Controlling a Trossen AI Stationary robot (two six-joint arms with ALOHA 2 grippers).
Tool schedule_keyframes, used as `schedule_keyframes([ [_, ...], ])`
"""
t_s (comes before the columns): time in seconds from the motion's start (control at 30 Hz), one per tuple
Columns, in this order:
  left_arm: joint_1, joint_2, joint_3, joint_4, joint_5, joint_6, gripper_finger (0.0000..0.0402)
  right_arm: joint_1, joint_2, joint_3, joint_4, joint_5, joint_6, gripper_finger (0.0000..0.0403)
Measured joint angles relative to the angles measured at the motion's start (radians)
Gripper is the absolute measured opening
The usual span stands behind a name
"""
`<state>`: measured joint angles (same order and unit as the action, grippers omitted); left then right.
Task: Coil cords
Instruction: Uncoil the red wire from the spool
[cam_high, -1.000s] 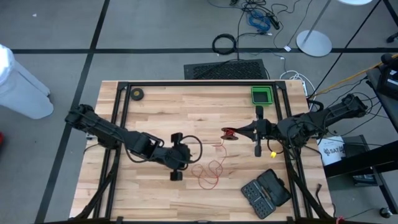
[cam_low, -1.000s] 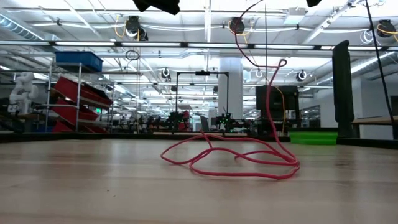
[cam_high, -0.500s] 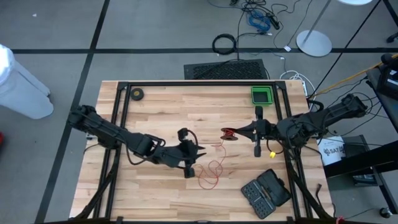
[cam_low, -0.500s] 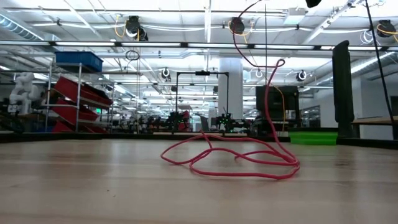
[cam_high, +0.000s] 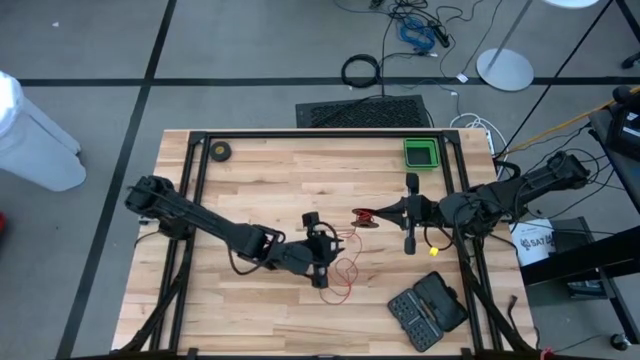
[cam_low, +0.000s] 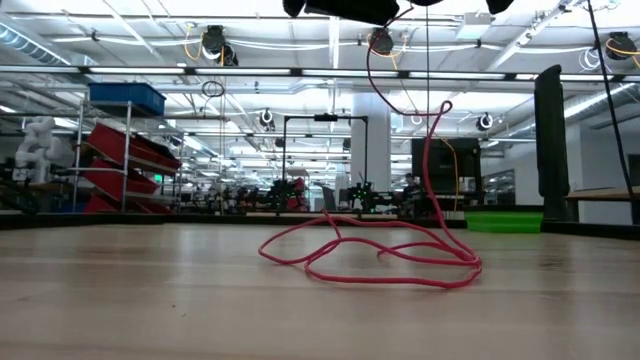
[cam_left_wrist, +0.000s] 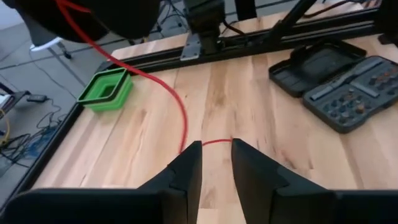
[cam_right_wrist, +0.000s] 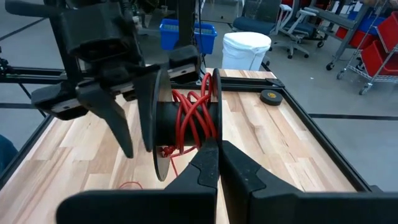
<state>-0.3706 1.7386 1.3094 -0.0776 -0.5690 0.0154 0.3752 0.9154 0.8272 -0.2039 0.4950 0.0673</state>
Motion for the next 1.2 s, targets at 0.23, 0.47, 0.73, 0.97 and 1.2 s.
schedule_keyframes([
  [0.23,-0.002,0.000,0.000,-0.005,-0.013,-0.006,0.0165,0.000,0.000,0.000,0.000,0.000,-0.002,0.0000],
  [0.47,-0.002,0.000,0.000,-0.004,-0.043,-0.009,0.0226,0.000,0.000,0.000,0.002,0.000,-0.002,0.0000],
  [0.73,0.005,0.028,0.000,0.055,-0.072,-0.009,0.0228,0.000,0.000,0.000,0.003,0.000,-0.002,0.0000],
  [0.97,0.015,0.038,0.001,0.061,-0.080,-0.008,0.0228,0.000,-0.001,0.000,0.006,-0.004,-0.002,0.0000],
  [1.2,0.026,0.052,0.001,0.063,-0.080,-0.003,0.0220,0.000,-0.001,0.000,0.005,-0.004,-0.003,0.0000],
])
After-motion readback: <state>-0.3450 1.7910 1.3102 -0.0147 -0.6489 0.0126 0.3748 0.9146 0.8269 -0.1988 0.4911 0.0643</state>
